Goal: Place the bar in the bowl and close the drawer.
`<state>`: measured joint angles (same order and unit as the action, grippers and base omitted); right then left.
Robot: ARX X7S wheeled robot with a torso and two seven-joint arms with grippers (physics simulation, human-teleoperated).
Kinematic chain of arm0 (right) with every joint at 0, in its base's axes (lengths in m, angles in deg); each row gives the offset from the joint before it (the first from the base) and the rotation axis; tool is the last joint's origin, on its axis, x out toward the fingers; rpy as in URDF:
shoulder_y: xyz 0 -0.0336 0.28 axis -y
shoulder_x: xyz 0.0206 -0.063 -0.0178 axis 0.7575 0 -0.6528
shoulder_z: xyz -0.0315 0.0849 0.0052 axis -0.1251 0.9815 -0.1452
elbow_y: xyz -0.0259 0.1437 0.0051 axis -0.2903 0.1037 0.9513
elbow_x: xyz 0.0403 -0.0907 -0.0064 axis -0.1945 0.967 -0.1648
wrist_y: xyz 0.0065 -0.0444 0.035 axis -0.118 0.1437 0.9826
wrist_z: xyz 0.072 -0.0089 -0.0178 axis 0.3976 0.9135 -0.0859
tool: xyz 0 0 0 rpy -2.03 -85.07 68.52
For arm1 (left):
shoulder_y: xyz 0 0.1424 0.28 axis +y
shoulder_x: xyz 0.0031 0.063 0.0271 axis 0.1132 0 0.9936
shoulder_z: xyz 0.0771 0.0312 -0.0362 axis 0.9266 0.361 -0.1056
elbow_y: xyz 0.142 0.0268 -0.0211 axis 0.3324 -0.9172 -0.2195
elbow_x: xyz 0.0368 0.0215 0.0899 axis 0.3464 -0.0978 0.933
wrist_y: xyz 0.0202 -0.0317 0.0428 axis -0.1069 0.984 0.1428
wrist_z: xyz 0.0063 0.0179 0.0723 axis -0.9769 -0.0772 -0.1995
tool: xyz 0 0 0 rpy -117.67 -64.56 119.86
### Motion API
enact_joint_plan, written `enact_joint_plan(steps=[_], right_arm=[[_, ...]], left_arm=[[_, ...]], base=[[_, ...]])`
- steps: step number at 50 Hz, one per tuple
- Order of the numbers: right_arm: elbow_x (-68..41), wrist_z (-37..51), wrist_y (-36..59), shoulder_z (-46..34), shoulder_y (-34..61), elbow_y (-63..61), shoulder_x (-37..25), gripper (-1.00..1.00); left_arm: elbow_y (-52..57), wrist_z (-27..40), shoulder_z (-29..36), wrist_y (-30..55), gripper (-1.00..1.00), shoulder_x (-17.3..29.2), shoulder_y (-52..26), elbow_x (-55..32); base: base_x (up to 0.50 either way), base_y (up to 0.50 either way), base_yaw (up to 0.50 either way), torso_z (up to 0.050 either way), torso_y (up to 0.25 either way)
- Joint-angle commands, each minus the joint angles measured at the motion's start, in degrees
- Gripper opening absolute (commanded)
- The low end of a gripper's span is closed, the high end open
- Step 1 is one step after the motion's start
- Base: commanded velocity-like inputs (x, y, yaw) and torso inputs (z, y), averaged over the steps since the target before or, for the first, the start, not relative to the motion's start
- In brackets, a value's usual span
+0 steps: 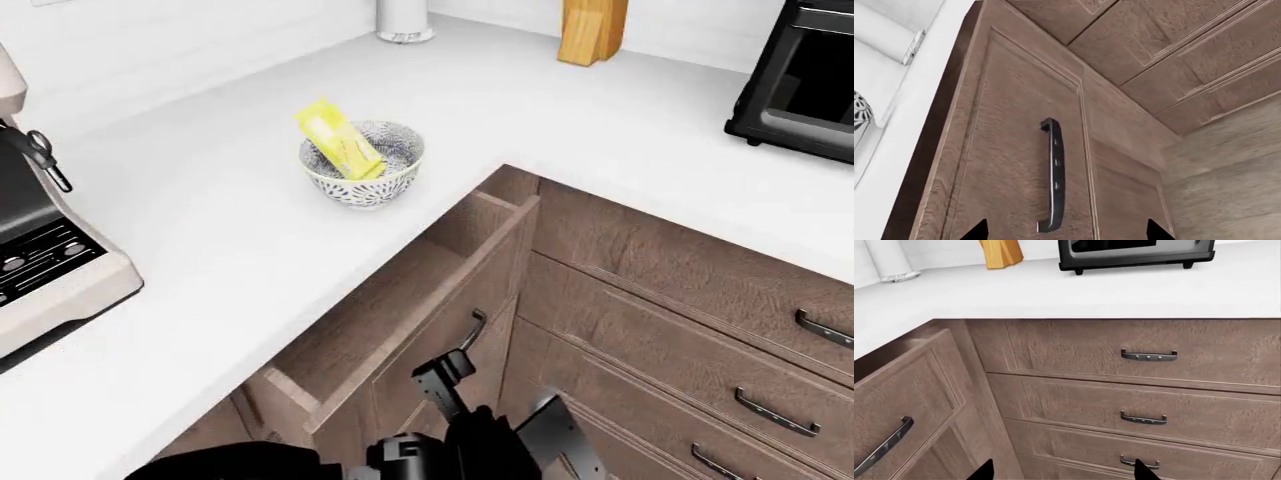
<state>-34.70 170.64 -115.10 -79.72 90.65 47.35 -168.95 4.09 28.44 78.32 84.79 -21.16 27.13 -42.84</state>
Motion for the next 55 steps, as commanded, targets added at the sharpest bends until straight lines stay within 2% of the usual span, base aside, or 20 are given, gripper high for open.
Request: enact_joint_plan(steps=[1, 8, 12, 29, 41, 55], right_arm=[[-0.23, 0.0, 0.0, 0.27, -0.02, 0.01, 0.0, 1.0], [-0.45, 0.0, 0.0, 0.45, -0.03, -0.05, 0.0, 1.0], [-0.42, 0.0, 0.0, 0.48, -0.1, -0.05, 0.0, 1.0], [0.69, 0.0, 0.0, 0.68, -0.35, 0.05, 0.0, 1.0], [0.79, 0.0, 0.0, 0.8, -0.53, 0.17, 0.0, 1.0], [0.72, 0.0, 0.0, 1.02, -0.65, 0.3, 0.0, 1.0]], left_arm=[[-3.22, -0.7, -0.1, 3.88, 1.0, 0.0, 1.5, 0.0], [-4.96, -1.31, -0.16, 5.46, 1.0, 0.0, 1.94, -0.12], [-6.95, 2.79, -0.13, 7.58, 1.0, 0.0, 1.22, -4.35], [-11.77, 7.43, 0.01, 11.35, 1.0, 0.0, -2.66, -11.74], [-16.04, 6.32, 0.01, 10.25, 1.0, 0.0, -2.73, -11.46], [-22.01, 11.12, -0.06, 10.55, 1.0, 0.0, -4.23, -12.4]], base=[[0.0, 0.0, 0.0, 0.0, 0.0], [0.0, 0.0, 0.0, 0.0, 0.0], [0.0, 0.0, 0.0, 0.0, 0.0], [0.0, 0.0, 0.0, 0.0, 0.0], [0.0, 0.0, 0.0, 0.0, 0.0], [0.0, 0.0, 0.0, 0.0, 0.0]])
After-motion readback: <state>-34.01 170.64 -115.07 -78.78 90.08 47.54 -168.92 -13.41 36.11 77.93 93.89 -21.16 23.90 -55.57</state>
